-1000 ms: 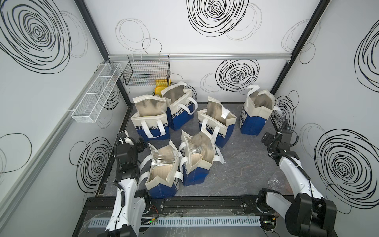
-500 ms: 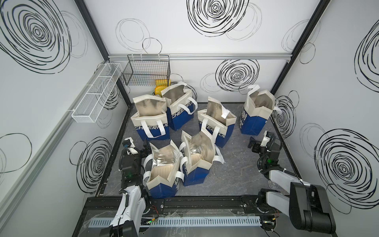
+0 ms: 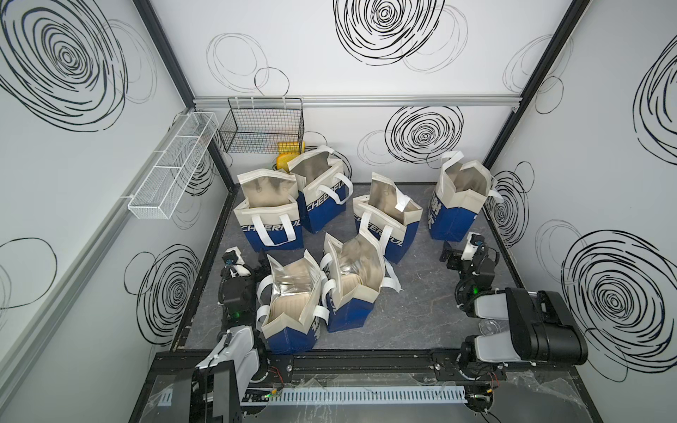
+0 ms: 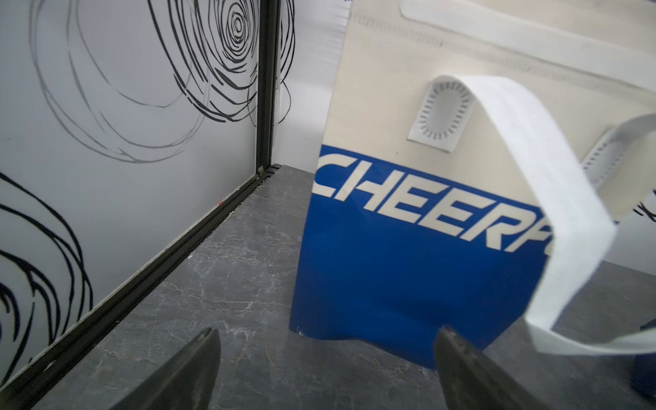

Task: Open the takeout bag
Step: Reset both arms

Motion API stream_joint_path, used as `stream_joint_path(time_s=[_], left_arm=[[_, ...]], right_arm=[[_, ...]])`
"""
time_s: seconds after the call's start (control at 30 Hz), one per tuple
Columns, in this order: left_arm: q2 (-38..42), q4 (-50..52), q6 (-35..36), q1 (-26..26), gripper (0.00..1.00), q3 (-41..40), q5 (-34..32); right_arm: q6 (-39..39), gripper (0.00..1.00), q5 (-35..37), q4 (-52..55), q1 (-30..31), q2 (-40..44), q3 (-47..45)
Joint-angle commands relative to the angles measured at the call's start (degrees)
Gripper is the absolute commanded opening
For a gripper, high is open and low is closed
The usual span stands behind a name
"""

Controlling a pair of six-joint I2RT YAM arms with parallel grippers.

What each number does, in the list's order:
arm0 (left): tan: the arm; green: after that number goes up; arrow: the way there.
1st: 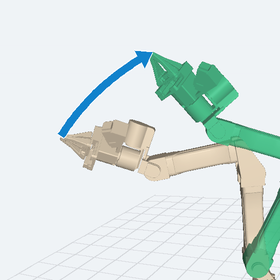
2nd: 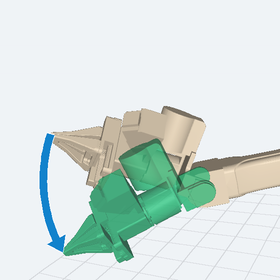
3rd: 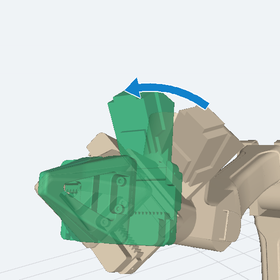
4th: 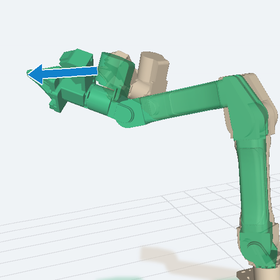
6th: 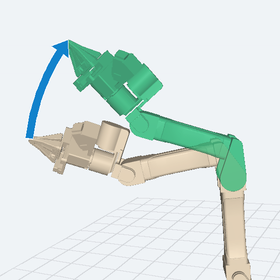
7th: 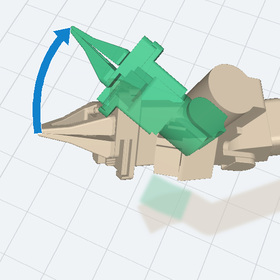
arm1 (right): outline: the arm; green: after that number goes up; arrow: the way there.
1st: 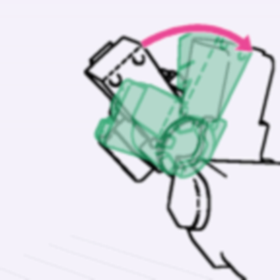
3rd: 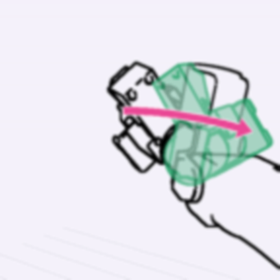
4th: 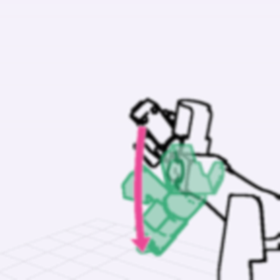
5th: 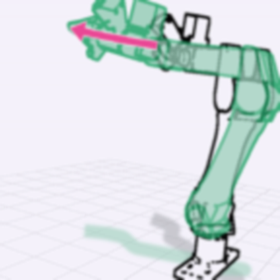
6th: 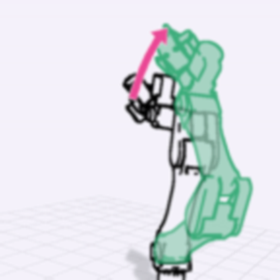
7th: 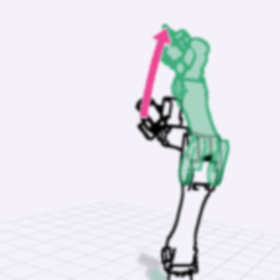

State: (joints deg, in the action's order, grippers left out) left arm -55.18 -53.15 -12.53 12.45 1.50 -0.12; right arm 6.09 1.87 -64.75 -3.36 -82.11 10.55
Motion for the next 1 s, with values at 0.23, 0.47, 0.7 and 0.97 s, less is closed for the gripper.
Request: stream_joint_path(time_s=[0.23,0.47,0.7,0.97], left_arm=[[-8.21,-11.64,3.23,-5.63,0.98,2.06,-3.08],[-21.04,-20.83,4.83,-8.77,0.97,6.17,-1.93],[-23.00,-20.96,7.55,-10.41,0.98,7.19,0.02],[-28.90,-24.23,9.99,-12.47,0.97,8.48,0.32]], right_arm=[[-5.47,0.99,-0.38,-7.67,3.30,-4.59,1.13],[-5.47,0.99,-0.42,-7.58,3.22,-4.55,1.14],[-5.47,0.99,-0.37,-7.61,3.22,-4.53,1.14],[-5.47,0.99,-0.55,-7.13,3.20,-4.31,1.25]])
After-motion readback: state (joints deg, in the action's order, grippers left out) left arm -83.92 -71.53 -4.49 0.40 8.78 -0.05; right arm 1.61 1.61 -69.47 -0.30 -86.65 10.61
